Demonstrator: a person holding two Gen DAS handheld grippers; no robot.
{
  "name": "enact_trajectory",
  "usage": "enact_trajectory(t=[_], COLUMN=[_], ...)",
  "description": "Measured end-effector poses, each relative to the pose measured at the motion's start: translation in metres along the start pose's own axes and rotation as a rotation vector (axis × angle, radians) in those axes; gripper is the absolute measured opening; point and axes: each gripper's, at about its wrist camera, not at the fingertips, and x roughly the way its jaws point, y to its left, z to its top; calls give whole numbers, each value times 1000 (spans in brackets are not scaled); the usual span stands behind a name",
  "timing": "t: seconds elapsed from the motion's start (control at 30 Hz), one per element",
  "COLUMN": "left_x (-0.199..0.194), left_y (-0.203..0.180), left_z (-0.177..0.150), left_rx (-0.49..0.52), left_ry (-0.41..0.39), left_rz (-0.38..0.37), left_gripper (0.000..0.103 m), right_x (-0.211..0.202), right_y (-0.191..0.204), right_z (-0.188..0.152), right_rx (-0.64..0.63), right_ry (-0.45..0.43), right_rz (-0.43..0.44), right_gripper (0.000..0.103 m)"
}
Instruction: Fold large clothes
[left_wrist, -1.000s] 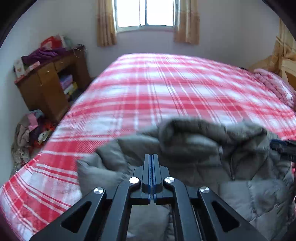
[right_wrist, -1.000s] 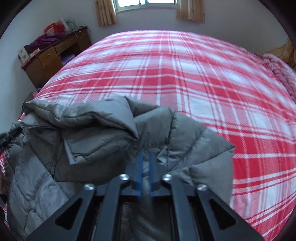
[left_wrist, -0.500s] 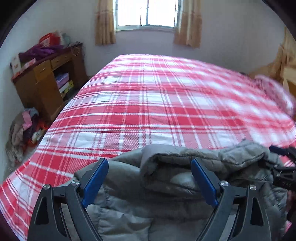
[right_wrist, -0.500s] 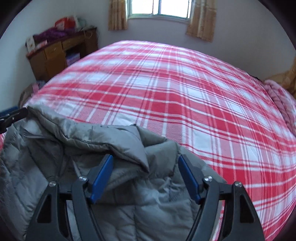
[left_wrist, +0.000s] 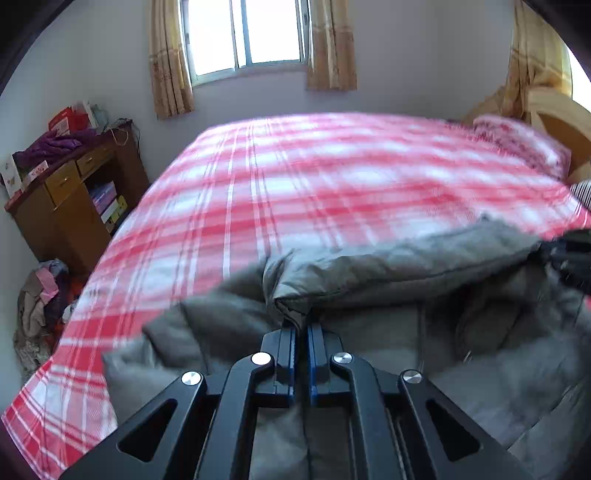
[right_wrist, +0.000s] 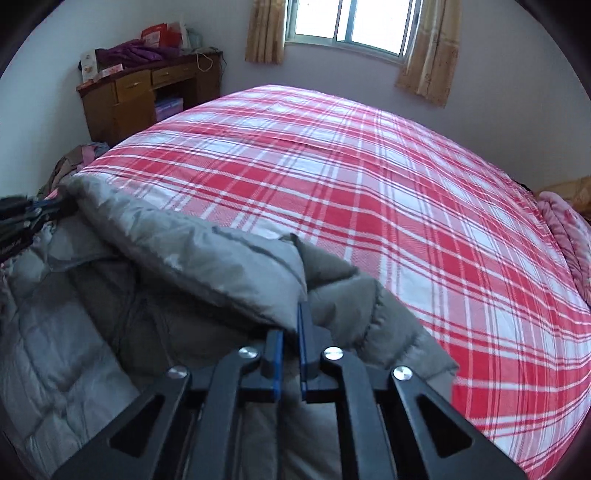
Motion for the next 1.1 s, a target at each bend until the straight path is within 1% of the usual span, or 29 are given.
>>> enact_trajectory(t=[0.07,0.17,0.23,0.33,0.37,0.4,0.43,0.47,0.5,0.53,0.57,0.6,0.63,0.67,0.73,0.77,0.83,0.87,0.9,0.93,0.97,1.03,1.1], left_x=[16,22,19,0,-8,-21,-29,-45,-60,-71,-80,-86,-86,-82,-66,-57,-36,-23,-13,-2,10,30,42], left_y=[2,1,-1,8,11,15,17,20,24,27,30,32,31,29,22,17,6,-1,-6,-11,-16,-18,-15], left_z=[-12,-14,-11,0,3,9,12,17,23,28,33,41,48,58,71,74,75,72,69,62,54,35,24], left_rx=[-20,-25,-23,-54,-67,-81,-87,-92,-96,-111,-130,-150,-156,-170,-228,-246,-262,-259,-257,-247,-235,-230,-254], left_ry=[44,58,63,63,59,49,35,-8,-58,-107,-155,-198,-204,-203,-194,-184,-151,-130,-109,-82,-51,8,45], left_rz=[18,30,35,28,28,33,34,33,48,71,81,75,71,73,83,68,61,73,67,60,73,64,69], left_gripper=[3,3,4,6,7,13,27,40,71,91,92,92,92,92,92,92,91,89,87,82,78,78,78], right_x=[5,23,28,24,20,17,12,5,-1,-9,-15,-21,-29,-34,-39,-39,-35,-32,-26,-20,-15,1,21], right_y=[0,0,2,1,-2,-5,-10,-14,-17,-20,-22,-25,-29,-33,-41,-42,-35,-29,-19,-13,-7,8,18], right_z=[-12,-22,-24,-19,-17,-16,-16,-16,-17,-18,-19,-20,-18,-15,-5,2,15,20,27,29,30,29,20], right_rx=[0,2,-1,0,6,12,17,19,19,14,11,13,32,68,168,226,282,286,290,297,301,297,301], right_ry=[10,50,61,61,59,66,75,73,67,66,71,71,62,49,21,7,-33,-51,-73,-82,-86,-78,-44], right_rz=[-2,-9,-22,-27,-19,-7,-4,-4,-1,-4,-16,-30,-37,-37,-7,22,58,61,69,88,103,101,111], right_gripper=[7,7,7,8,14,33,43,55,56,56,56,56,56,53,45,40,40,40,40,40,40,40,40])
